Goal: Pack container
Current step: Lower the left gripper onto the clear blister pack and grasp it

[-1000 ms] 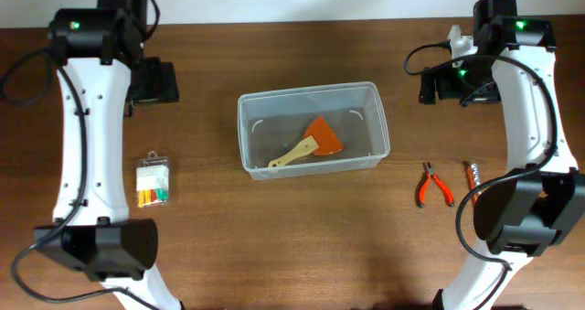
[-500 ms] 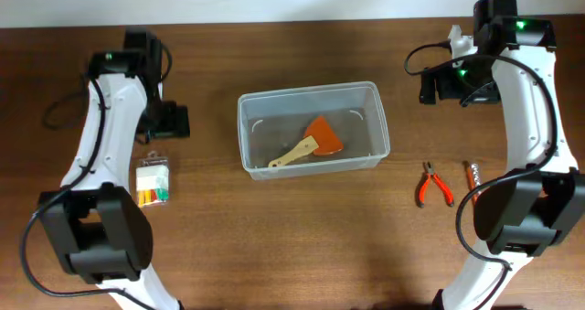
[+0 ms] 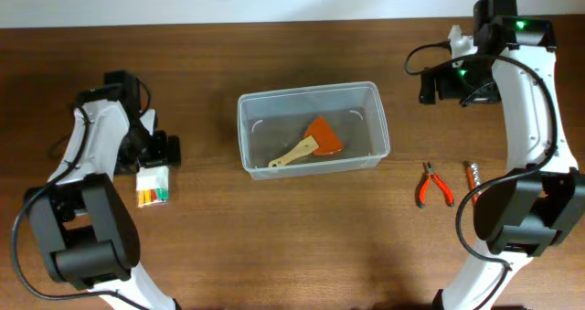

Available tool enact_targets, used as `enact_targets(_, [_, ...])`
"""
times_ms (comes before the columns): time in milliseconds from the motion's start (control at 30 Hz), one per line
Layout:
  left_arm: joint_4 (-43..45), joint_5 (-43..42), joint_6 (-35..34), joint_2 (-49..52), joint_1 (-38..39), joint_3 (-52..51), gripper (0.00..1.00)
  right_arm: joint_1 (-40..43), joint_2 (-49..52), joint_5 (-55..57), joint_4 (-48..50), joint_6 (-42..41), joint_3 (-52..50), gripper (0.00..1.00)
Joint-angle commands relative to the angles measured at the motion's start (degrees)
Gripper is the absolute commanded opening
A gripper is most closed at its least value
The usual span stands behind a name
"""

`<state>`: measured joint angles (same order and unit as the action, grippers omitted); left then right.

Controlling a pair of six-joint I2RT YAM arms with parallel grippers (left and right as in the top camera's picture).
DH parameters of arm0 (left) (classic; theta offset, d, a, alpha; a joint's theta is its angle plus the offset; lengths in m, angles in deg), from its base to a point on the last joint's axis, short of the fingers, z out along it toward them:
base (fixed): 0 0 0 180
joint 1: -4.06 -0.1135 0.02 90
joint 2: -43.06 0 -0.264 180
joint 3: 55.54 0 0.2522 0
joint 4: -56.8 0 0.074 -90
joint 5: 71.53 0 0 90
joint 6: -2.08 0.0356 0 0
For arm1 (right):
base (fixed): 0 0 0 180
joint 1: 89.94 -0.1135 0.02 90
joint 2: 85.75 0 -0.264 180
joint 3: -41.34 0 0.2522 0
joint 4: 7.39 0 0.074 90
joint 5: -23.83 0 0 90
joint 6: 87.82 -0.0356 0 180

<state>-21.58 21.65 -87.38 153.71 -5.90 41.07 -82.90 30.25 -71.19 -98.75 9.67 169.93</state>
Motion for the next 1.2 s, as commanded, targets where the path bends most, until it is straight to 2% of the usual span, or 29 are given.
enact_targets(0, [1.8, -0.7, 1.7, -1.9, 0.0, -3.3, 1.00, 0.1, -0.4, -0.5, -0.4, -0.4, -0.3, 0.99])
enact_targets(200, [5.8, -0.6, 1.7, -1.9, 0.0, -6.8, 0.99, 0.1, -0.4, -0.5, -1.2, -0.4, -0.3, 0.99])
enact_targets(600, [9.3, -0.4, 1.7, -1.9, 0.0, -7.4, 0.99, 0.1, -0.4, -0.5, -1.5, -0.4, -0.3, 0.99])
enact_targets(1167, [10.6, -0.2, 3.0, -1.9, 0.0, -10.1, 0.99, 0.1, -0.4, -0.5, -1.5, -0.4, -0.3, 0.99])
